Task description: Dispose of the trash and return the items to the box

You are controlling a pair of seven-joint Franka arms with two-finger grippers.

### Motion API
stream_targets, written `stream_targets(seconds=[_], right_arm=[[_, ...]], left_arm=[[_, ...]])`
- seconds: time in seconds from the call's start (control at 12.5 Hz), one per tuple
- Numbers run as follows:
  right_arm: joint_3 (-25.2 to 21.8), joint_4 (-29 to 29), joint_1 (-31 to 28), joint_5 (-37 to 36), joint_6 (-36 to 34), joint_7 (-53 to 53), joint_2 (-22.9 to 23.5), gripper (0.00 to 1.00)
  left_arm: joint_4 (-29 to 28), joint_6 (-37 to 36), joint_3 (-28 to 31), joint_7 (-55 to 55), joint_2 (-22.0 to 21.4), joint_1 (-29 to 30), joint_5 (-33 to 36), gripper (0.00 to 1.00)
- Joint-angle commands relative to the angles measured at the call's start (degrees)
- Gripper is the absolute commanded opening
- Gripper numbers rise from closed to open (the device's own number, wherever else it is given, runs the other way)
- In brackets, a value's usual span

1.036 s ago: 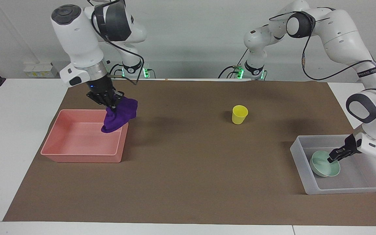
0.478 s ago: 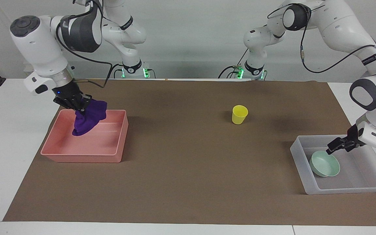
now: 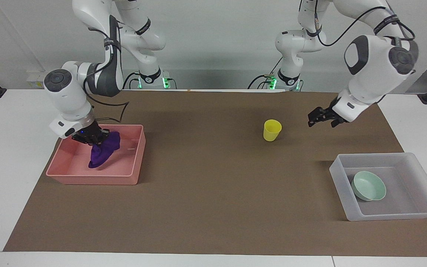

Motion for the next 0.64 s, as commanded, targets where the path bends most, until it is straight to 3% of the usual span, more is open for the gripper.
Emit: stream_targets(seconds=[0.0, 0.08, 0.16, 0.24, 0.32, 0.4, 0.48, 0.56], right_arm=[[0.4, -2.9, -0.6, -1.0, 4.0, -0.6, 0.1, 0.0], [0.4, -3.2, -0.6, -0.9, 4.3, 0.0, 0.1, 0.0], [0.4, -3.3, -0.6, -0.8, 4.4, 1.2, 0.1, 0.4], [0.5, -3.1, -0.3, -0.7, 4.1, 2.1, 0.1, 0.99], [0.5, -2.7, 0.2, -0.5, 3.9, 2.2, 0.0, 1.0], [1.0, -1.3, 0.3, 0.0, 3.2, 2.3, -0.7, 1.0], [1.2, 1.0, 0.6, 0.1, 1.2, 3.1, -1.4, 1.0], [1.5, 3.0, 1.3, 0.1, -0.7, 6.0, -1.7, 1.0]], left_arm=[[-20.2, 15.4, 1.0, 0.7, -7.6, -6.6, -0.7, 1.0], [-23.3, 20.2, 1.0, 0.7, -6.7, -8.3, -0.7, 1.0], [-25.0, 22.9, 1.0, 0.9, -5.1, -8.7, -0.7, 1.0], [-25.5, 24.0, 1.1, 0.9, -3.9, -10.2, -0.7, 0.96], [-25.4, 24.4, 1.1, 0.9, -3.0, -10.4, -0.7, 0.81], [-25.1, 24.4, 1.1, 0.8, -2.8, -10.4, -0.7, 0.39], [-24.9, 23.7, 1.1, 0.6, -2.8, -9.9, -0.7, 0.1], [-24.9, 23.4, 1.1, 0.4, -2.9, -9.7, -0.7, 0.0]])
